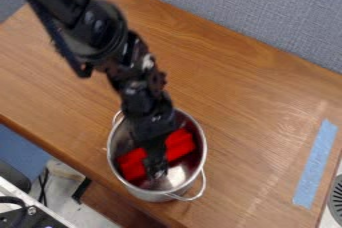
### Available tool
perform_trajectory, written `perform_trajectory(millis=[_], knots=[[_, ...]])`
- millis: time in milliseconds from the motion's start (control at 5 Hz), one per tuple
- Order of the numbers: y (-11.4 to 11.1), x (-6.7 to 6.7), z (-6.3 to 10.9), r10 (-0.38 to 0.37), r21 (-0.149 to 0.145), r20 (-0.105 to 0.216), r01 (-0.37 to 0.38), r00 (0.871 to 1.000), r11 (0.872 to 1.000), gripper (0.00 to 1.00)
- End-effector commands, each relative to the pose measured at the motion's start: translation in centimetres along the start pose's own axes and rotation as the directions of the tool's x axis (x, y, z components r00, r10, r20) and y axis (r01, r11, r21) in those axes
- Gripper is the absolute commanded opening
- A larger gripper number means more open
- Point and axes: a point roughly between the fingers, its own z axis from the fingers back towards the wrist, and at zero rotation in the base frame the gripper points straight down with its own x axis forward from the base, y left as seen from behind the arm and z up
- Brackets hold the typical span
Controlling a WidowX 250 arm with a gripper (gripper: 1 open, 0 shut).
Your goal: Move the red object from the metal pot to the table
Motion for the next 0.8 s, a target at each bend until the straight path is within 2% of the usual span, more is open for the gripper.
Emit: perform_trajectory(millis=[0,200,400,600], knots=[[2.0,1.6,1.5,-0.002,0.038,0.023,0.001,1.0,0.999,0.0],[3.4,3.2,3.7,0.01,0.063,0.043,-0.013,0.999,0.998,0.0],[2.8,4.3,3.2,-0.022,0.063,0.025,0.02,0.999,0.998,0.0],[2.1,5.2,3.4,-0.045,0.074,0.019,0.044,0.999,0.996,0.0]])
